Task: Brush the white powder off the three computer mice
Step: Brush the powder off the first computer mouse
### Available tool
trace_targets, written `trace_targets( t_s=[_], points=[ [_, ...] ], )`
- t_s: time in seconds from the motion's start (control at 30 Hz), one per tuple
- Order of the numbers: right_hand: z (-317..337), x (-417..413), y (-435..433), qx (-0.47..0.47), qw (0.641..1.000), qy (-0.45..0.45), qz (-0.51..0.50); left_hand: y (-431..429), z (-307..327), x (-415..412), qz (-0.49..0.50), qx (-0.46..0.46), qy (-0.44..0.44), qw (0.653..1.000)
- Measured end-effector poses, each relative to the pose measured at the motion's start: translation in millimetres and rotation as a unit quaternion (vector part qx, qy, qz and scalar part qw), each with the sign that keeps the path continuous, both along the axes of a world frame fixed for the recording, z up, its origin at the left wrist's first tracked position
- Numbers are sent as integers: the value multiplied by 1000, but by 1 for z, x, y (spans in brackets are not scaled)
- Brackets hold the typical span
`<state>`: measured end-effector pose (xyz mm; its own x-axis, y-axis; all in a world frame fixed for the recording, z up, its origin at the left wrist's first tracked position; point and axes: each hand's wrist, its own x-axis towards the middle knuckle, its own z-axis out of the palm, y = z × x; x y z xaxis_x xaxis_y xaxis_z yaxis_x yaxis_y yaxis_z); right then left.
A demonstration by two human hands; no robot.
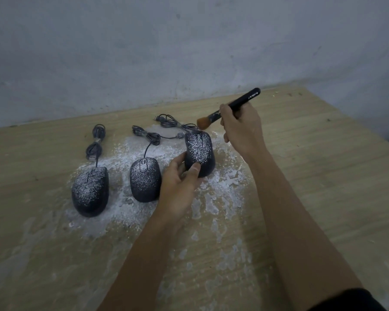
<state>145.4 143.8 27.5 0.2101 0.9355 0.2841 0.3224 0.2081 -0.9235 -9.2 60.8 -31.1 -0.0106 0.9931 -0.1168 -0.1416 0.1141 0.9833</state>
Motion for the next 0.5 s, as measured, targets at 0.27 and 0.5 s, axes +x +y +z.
trace_targets(
  t_s=[0.27, 0.5],
  points=[
    [2, 11, 2, 18, 998, 47, 30, 3, -7, -1, 1, 4, -25, 1000],
    [1, 7, 2, 17, 999, -6, 38, 5, -9, -1, -2, 14, -33, 999]
  ],
)
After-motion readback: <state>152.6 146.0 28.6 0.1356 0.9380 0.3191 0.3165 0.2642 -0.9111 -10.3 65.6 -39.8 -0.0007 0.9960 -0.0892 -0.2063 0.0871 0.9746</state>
